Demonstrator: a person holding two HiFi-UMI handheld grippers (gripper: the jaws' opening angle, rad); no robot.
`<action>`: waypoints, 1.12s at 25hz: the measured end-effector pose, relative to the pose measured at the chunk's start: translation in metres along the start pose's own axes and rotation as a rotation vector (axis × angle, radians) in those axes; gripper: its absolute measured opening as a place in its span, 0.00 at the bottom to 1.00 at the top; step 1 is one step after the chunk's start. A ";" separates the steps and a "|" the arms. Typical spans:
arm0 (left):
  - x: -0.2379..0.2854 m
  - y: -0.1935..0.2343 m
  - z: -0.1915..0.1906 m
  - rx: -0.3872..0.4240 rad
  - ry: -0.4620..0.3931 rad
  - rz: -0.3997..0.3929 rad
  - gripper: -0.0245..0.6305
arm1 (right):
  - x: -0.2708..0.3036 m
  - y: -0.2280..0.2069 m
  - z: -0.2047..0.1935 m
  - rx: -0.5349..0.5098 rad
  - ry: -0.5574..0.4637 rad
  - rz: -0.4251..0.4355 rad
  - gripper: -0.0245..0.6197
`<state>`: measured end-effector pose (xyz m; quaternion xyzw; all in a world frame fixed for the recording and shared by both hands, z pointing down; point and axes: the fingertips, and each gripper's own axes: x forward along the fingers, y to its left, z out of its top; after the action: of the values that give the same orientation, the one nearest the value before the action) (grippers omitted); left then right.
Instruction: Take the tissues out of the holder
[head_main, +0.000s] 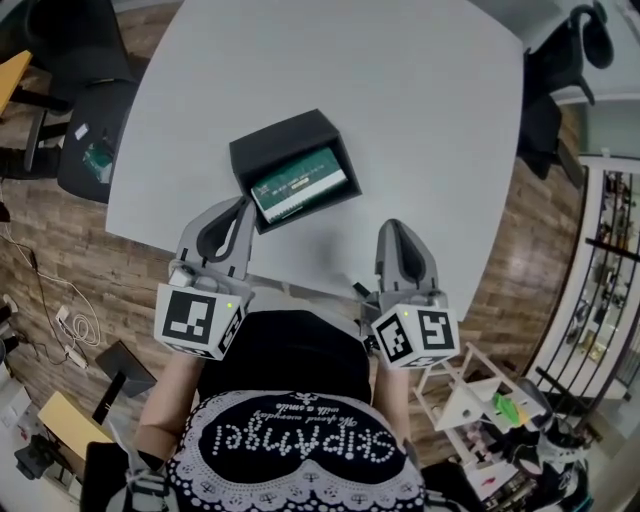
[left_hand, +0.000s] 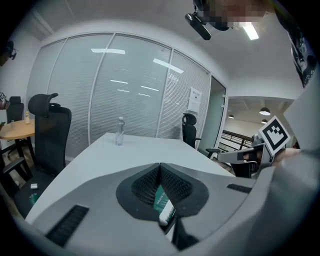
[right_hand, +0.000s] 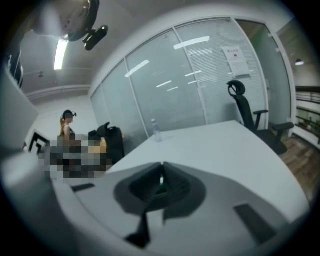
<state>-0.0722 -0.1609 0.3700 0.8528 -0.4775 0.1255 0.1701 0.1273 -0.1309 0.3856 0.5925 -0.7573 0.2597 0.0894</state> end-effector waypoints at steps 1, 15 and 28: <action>0.000 -0.001 0.000 -0.001 -0.001 0.002 0.08 | 0.000 0.000 -0.001 0.002 0.000 0.002 0.09; -0.004 -0.007 0.008 0.018 -0.027 -0.007 0.08 | -0.001 0.001 0.003 0.015 -0.034 0.016 0.09; -0.010 -0.009 0.015 0.087 -0.018 0.003 0.09 | -0.006 -0.001 0.002 0.028 -0.046 0.015 0.09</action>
<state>-0.0687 -0.1552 0.3510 0.8598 -0.4743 0.1387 0.1283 0.1306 -0.1265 0.3815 0.5938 -0.7598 0.2574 0.0615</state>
